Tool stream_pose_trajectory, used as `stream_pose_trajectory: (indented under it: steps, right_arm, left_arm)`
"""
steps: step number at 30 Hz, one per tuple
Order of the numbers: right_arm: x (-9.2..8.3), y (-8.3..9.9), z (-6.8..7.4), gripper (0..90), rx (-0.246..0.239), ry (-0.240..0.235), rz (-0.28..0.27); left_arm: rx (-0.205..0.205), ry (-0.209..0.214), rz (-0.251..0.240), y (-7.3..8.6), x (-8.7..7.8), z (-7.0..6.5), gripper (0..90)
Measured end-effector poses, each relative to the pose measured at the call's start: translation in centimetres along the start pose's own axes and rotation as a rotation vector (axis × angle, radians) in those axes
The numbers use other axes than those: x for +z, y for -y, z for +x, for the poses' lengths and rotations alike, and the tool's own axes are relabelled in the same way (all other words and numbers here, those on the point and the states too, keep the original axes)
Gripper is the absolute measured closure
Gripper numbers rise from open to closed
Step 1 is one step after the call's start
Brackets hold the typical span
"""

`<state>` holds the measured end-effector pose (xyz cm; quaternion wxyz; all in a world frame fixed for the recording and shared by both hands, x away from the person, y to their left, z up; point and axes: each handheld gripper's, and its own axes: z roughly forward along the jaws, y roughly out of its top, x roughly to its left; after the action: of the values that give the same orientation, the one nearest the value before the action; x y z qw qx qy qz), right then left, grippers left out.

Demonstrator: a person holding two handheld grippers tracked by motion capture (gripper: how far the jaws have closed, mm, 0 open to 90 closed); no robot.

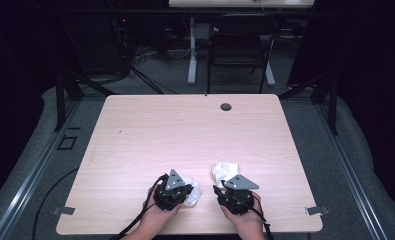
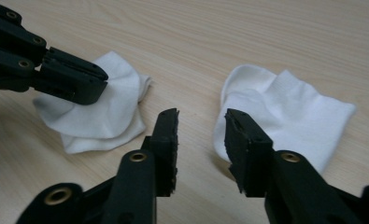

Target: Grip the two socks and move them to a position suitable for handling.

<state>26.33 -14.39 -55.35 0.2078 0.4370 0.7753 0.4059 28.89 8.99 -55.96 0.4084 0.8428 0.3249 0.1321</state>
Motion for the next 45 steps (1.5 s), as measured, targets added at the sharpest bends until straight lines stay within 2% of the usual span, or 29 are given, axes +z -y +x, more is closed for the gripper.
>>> stream_pose_trajectory:
  steps: [3,4,5,6,10,14,17,19,22,26,27,33,35,39,40,42,43,45]
  right_arm:
    - [0.8,-0.2,0.6,79.8,-0.015,-0.059,0.008]
    - [0.8,-0.2,0.6,79.8,-0.015,-0.059,0.008]
    - [1.4,-0.5,1.0,85.5,-0.038,-0.09,0.027]
    - [1.4,-0.5,1.0,85.5,-0.038,-0.09,0.027]
    - [3.2,-1.2,2.1,90.0,-0.063,-0.158,0.05]
    - [4.5,-1.2,3.1,90.0,-0.089,-0.184,0.086]
    - [5.0,-1.0,3.4,90.0,-0.11,-0.179,0.1]
    - [5.4,-0.7,3.3,90.0,-0.112,-0.167,0.137]
    - [5.5,-0.5,3.1,90.0,-0.095,-0.171,0.138]
    - [5.4,-0.4,3.1,90.0,-0.107,-0.166,0.139]
    - [5.4,-0.4,3.2,90.0,-0.109,-0.168,0.145]
    - [5.3,-0.4,3.3,90.0,-0.126,-0.159,0.143]
    - [5.3,-0.3,3.3,90.0,-0.123,-0.161,0.143]
    - [5.2,-0.3,3.4,90.0,-0.134,-0.161,0.148]
    - [5.2,-0.3,3.4,90.0,-0.137,-0.162,0.149]
    - [5.2,-0.3,3.3,90.0,-0.138,-0.162,0.15]
    - [5.2,-0.3,3.3,90.0,-0.136,-0.163,0.145]
    - [5.2,-0.3,3.3,90.0,-0.136,-0.163,0.146]
  left_arm:
    - [0.004,-0.007,-0.01,-0.1,-0.9,0.4,85.9]
    - [0.004,-0.007,-0.01,-0.1,-0.9,0.4,85.9]
    - [0.001,-0.006,-0.017,-0.1,-1.5,0.8,86.0]
    - [0.001,-0.006,-0.017,-0.1,-1.5,0.8,86.0]
    - [-0.022,-0.015,-0.045,0.0,-2.3,1.5,86.0]
    - [-0.027,-0.016,-0.052,0.2,-2.7,1.9,86.0]
    - [-0.034,-0.014,-0.054,0.4,-2.7,1.9,86.0]
    - [-0.033,-0.021,-0.042,0.7,-2.9,2.1,86.0]
    - [-0.028,-0.03,-0.026,0.9,-3.2,2.5,85.9]
    - [-0.023,-0.049,-0.019,1.1,-4.0,3.1,85.9]
    - [-0.034,-0.062,-0.014,1.3,-4.6,3.6,85.8]
    - [-0.071,-0.087,-0.006,2.6,-5.2,4.9,85.5]
    - [-0.076,-0.104,-0.013,2.9,-5.6,5.2,85.0]
    - [-0.104,-0.1,-0.043,2.6,-6.5,5.6,83.2]
    - [-0.109,-0.111,-0.081,2.2,-7.2,5.8,83.0]
    - [-0.107,-0.108,-0.085,2.2,-7.4,5.8,81.9]
    - [-0.089,-0.12,-0.091,2.2,-7.5,5.7,80.9]
    - [-0.081,-0.122,-0.091,2.1,-7.5,5.6,79.7]
